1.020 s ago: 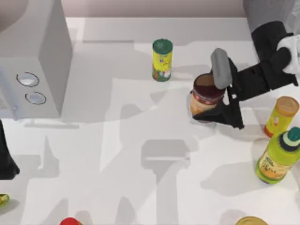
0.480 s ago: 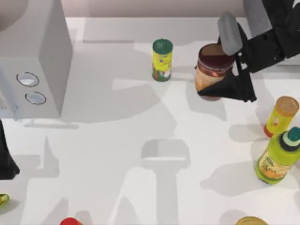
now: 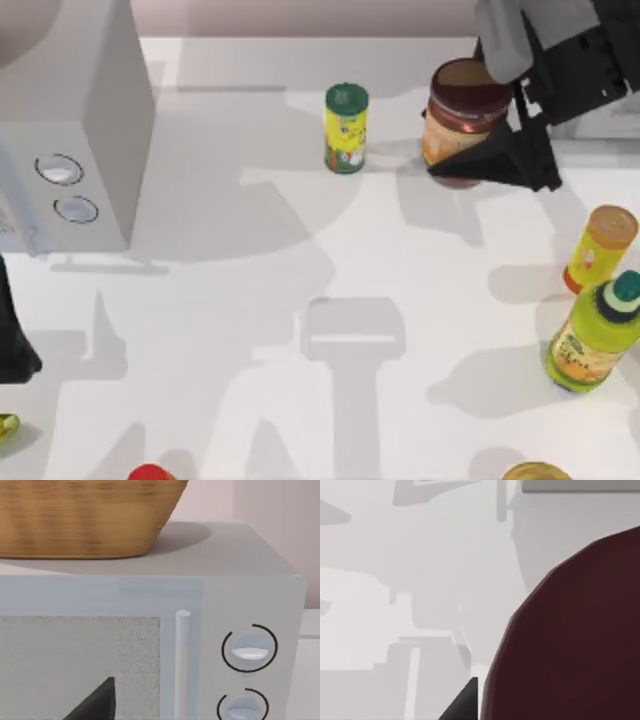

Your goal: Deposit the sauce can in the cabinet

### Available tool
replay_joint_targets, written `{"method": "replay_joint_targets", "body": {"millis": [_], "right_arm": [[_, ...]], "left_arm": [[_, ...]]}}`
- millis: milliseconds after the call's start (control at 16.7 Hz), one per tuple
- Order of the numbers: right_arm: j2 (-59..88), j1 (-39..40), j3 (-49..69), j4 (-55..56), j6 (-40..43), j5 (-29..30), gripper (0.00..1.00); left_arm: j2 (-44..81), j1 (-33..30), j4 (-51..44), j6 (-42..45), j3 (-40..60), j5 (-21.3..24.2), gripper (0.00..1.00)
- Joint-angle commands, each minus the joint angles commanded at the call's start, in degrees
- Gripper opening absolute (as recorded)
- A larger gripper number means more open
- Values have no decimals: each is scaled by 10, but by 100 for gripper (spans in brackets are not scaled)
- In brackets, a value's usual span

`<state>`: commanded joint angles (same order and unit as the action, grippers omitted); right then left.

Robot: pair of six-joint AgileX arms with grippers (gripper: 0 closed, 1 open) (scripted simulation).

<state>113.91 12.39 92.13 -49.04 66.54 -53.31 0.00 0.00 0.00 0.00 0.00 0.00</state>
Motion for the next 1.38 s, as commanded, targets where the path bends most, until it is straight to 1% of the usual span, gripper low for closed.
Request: {"method": "replay_joint_targets", "body": {"millis": [120,240,360,540,780,1140,1380], "right_arm": [[-5,-1,-4,3,-2,4,0],[-33,-6,-25,18,-17,23,0],[-86,-12,-68,44,-44,54,0],[-211,-25,-167,98,-106,116,0],[-451,-46,-342,190,-222,219,0],[-842,-82,-647,346,-437,383,0],[-1033,-106,-819,433,-571,473,0]], "left_arm": [[0,0,0,0,0,0,100],[0,0,0,0,0,0,100],[0,0,0,0,0,0,100],[0,0,0,0,0,0,100],[0,0,0,0,0,0,100],[0,0,0,0,0,0,100],[0,0,0,0,0,0,100]]}}
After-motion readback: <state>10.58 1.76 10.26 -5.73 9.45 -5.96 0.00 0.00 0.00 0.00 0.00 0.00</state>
